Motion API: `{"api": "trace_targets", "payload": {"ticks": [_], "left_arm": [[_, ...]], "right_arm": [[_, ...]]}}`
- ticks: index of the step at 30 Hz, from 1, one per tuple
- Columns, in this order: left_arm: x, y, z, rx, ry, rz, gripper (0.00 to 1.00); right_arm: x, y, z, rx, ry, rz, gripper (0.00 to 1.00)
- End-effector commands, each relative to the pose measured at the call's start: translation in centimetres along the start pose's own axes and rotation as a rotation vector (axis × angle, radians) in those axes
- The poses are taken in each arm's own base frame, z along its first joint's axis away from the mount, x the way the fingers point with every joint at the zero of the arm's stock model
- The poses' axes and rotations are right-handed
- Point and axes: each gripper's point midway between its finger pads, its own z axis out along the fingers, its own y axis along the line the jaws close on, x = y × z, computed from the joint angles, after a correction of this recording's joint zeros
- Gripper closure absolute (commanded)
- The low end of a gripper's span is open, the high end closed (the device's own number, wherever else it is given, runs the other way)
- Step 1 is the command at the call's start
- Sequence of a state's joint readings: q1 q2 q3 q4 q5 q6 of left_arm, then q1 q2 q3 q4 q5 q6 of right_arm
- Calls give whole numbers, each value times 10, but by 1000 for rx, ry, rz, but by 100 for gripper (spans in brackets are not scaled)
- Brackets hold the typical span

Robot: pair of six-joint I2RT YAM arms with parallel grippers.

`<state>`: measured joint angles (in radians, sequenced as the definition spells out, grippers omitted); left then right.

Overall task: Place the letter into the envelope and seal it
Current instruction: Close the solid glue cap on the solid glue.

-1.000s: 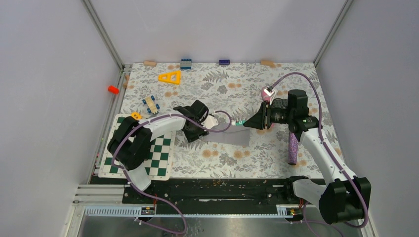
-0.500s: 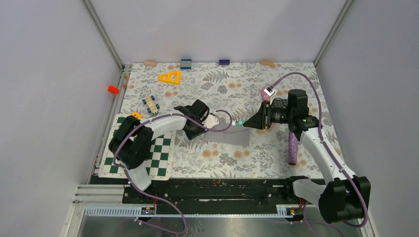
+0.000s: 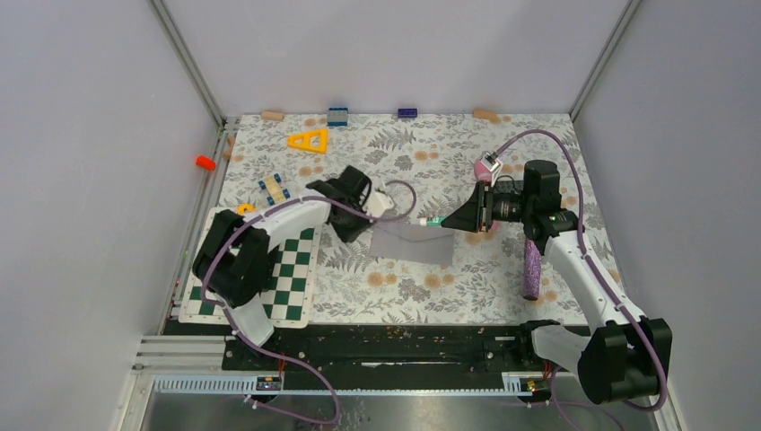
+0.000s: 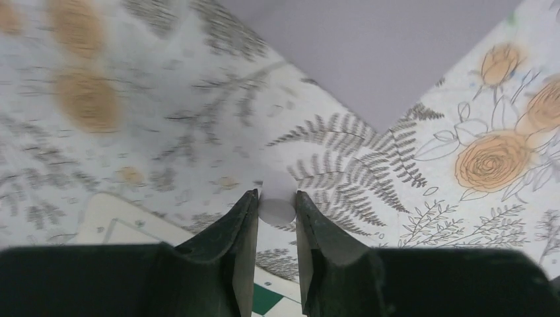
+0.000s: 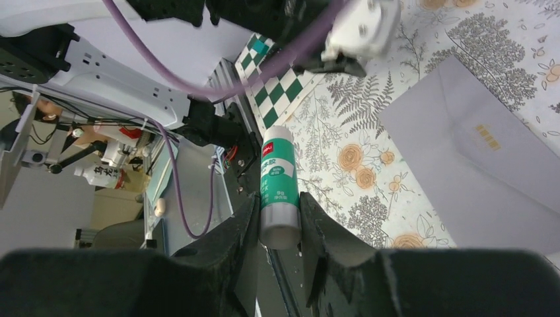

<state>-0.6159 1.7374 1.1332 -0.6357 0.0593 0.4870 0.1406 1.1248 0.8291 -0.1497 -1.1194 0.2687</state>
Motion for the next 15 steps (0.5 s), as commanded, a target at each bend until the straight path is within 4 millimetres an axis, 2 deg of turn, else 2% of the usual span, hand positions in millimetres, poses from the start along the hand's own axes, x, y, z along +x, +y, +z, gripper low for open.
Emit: {"api": "trace_targets", "payload": {"ticks": [1, 5, 8, 11, 15], "left_arm": [[-74, 35, -81, 44, -375, -151, 100], [-115, 46, -149, 166, -648, -253, 100], [-137, 44, -184, 256, -797, -293, 100], [-152, 32, -203, 378, -896, -340, 100], [-164, 21, -217, 564, -1000, -429, 100]], "right_arm": [[-26, 20, -3, -73, -44, -29, 83], [-44, 29, -4, -99, -88, -34, 83], [-61, 35, -2, -136, -135, -22, 83], [-78, 42, 0, -190, -182, -9, 83], [-94, 49, 1, -288, -234, 52, 85]]}}
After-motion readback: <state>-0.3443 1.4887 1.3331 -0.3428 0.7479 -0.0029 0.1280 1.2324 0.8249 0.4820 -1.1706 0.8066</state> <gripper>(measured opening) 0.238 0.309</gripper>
